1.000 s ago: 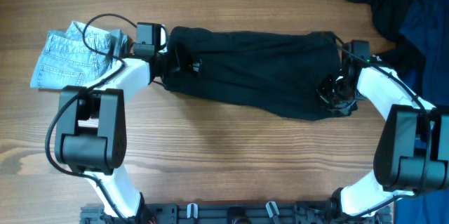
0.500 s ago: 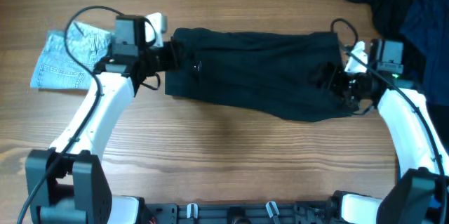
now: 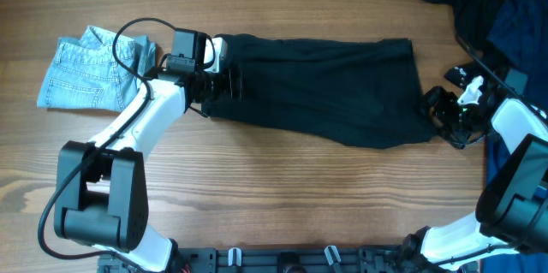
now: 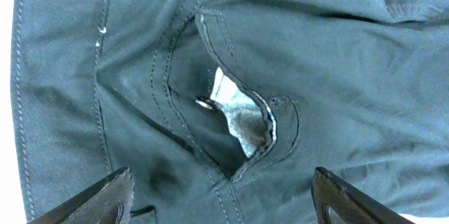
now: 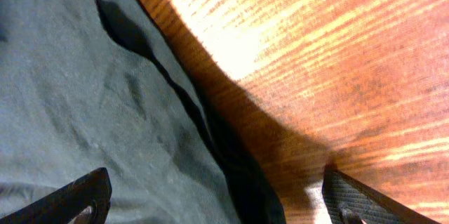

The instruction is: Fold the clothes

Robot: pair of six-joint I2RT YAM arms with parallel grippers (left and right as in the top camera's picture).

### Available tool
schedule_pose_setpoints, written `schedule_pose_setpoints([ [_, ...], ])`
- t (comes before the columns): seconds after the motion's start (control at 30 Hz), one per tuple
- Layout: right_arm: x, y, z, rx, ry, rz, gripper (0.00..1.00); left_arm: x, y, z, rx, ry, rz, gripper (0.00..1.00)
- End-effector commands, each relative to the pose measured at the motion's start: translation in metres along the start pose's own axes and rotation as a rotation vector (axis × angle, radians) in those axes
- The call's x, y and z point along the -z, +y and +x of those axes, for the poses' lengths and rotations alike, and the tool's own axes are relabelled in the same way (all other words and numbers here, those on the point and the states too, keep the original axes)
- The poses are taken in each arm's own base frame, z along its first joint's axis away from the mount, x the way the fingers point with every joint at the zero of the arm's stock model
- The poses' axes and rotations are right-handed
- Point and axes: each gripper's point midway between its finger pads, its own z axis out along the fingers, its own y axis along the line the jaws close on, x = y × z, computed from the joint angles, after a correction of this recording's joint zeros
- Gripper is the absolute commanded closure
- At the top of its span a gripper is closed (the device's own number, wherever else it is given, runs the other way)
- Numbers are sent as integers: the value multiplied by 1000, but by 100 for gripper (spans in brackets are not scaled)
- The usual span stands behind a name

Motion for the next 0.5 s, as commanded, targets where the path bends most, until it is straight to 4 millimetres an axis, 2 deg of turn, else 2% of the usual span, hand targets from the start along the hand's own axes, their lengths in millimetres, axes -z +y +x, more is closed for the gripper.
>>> schedule_pose_setpoints([
  [0.0, -27, 6, 19, 136, 97, -53, 12, -3, 4, 1, -14, -3, -14, 19],
  [0.03, -30, 25, 26, 220, 117, -141, 16, -3, 4, 0, -15, -6, -13, 19],
  [0.1, -33, 51, 36, 325, 138, -229, 17, -3, 3, -2, -18, -16, -10, 19],
  [0.13, -36, 57, 39, 347, 143, -231, 24, -3, 3, -4, -20, -22, -8, 18],
  [0.17, -37, 59, 41, 355, 147, -226, 35, -3, 3, -4, -21, -22, -8, 18],
  [0.23, -38, 60, 42, 348, 152, -221, 67, -3, 3, -3, -19, -19, -9, 18],
  [0.27, -38, 59, 41, 338, 150, -220, 73, -3, 3, -3, -19, -17, -9, 18],
  [0.33, -36, 57, 37, 300, 140, -212, 77, -3, 3, -3, -19, -16, -10, 19],
  [0.37, -30, 58, 34, 297, 123, -210, 83, -3, 4, -2, -18, -13, -11, 18],
  [0.47, -10, 56, 22, 279, 53, -132, 88, -3, 4, 1, -14, -3, -13, 20],
])
